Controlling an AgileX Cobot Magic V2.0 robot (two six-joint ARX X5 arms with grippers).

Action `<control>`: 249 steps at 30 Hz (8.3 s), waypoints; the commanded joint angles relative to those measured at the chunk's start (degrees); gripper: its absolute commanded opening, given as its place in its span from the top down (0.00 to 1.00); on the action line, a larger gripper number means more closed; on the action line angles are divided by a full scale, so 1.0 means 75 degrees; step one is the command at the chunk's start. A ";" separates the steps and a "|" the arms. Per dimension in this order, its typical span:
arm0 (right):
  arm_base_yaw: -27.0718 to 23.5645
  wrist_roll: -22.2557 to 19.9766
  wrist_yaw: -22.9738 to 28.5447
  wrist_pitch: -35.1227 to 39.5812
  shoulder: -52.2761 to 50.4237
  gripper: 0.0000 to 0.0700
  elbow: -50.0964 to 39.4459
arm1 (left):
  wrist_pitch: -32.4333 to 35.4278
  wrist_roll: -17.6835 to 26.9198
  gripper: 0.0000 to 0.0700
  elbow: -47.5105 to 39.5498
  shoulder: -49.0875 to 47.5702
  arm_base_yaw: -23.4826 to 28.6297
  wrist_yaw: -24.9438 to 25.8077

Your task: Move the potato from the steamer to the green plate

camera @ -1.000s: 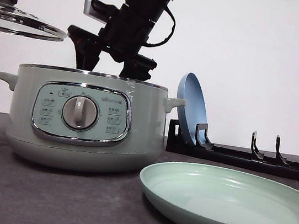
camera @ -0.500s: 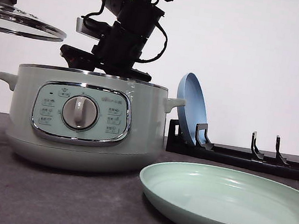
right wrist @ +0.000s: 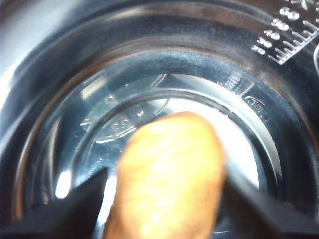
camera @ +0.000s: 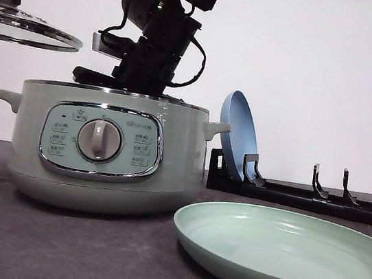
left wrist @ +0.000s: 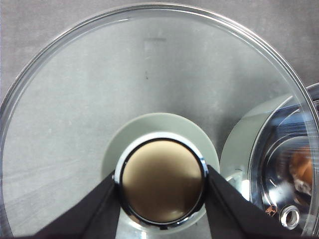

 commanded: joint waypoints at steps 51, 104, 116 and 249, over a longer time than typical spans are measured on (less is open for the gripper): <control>-0.1352 0.0432 -0.0004 -0.0727 -0.7144 0.70 -0.5057 | 0.0203 -0.0019 1.00 0.0344 -0.0146 -0.0171 0.0533; -0.0885 0.2646 0.0604 0.3845 -0.7364 0.12 -1.0561 | 0.0032 0.0026 1.00 0.0341 -0.0129 -0.3130 0.1274; -0.1297 0.2100 0.0859 0.3026 -0.8555 0.12 -0.9700 | 0.0170 0.0072 1.00 0.0330 0.0326 -0.3231 0.1210; -0.2127 0.1096 -0.2211 0.1501 -0.9707 1.00 -0.8848 | -0.1003 0.0206 1.00 0.0087 -0.1405 -0.3575 0.1338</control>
